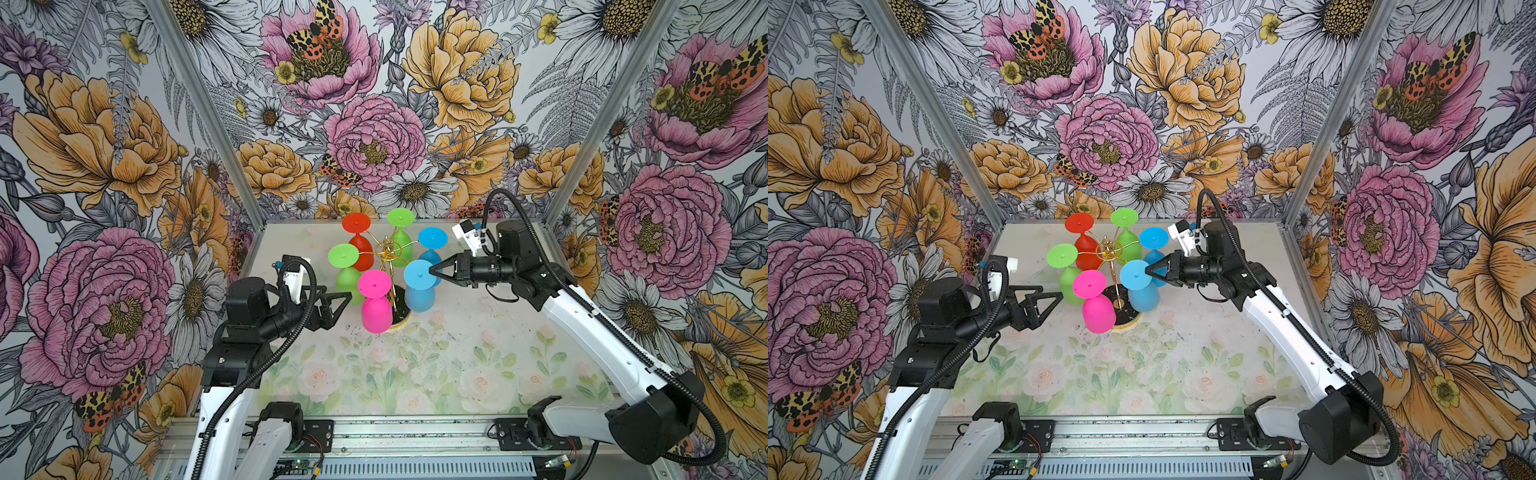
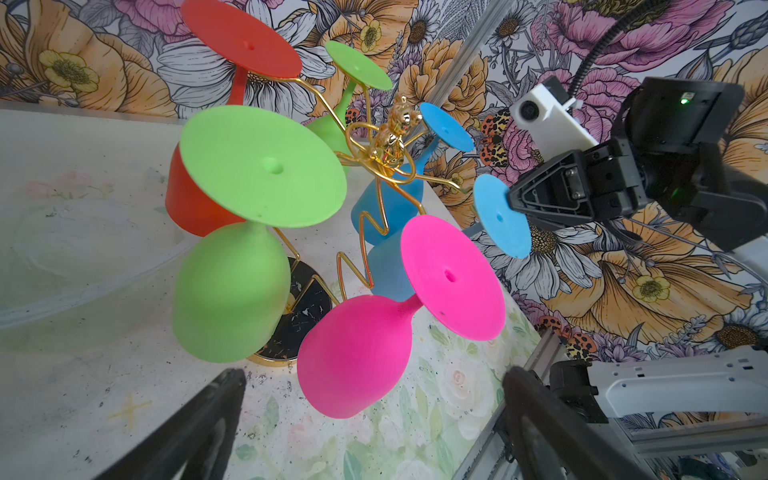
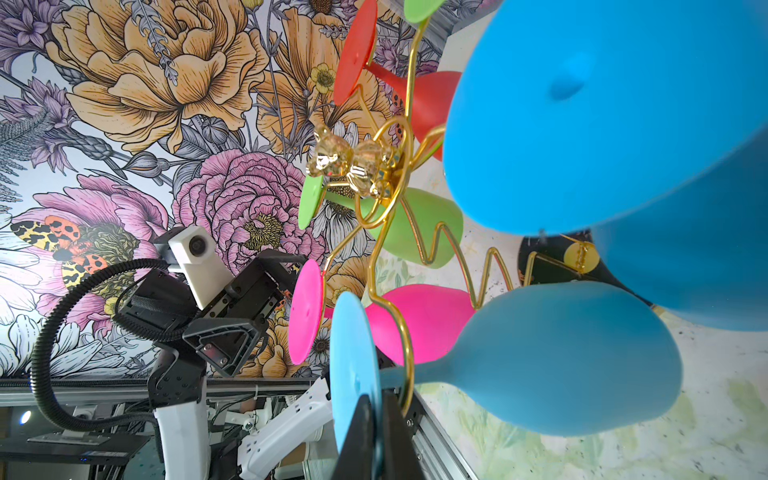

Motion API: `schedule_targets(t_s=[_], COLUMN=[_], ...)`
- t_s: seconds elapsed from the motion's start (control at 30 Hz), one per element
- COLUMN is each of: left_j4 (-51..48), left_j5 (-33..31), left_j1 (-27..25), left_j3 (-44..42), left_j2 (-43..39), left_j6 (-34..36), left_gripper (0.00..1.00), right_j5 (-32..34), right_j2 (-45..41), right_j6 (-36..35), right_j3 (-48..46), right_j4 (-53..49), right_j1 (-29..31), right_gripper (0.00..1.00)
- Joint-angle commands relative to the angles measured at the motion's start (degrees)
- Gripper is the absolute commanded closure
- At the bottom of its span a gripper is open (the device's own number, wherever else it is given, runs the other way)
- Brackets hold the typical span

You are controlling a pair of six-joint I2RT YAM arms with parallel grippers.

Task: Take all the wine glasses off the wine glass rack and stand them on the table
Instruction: 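Close the right gripper on the light blue glass's base nearest the robot, then pull the light blue glass off the rack with right gripper while left approaches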

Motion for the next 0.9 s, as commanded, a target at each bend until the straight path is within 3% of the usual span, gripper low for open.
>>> schedule_targets(t_s=[0.0, 0.23, 0.87], left_j4=[0.11, 0.11, 0.03], left_j5=[0.15, 0.09, 0.44], left_j1=[-0.49, -0.47, -0.66], left_j3=[-0.71, -0.41, 0.63], left_j2=[0.36, 0.33, -0.05], left_j6=[1.3, 1.27, 0.66], left_gripper=[0.01, 0.01, 0.01], right_j5=[0.22, -0.59, -3.11], right_j2=[-0.46, -0.66, -1.88], right_j6=[0.47, 1.99, 8.79], right_j3=[1.68, 1.66, -1.39], right_j4=[0.65, 2.06, 10.94], right_j1=[0.38, 0.39, 0.44], right_gripper=[0.94, 1.0, 1.0])
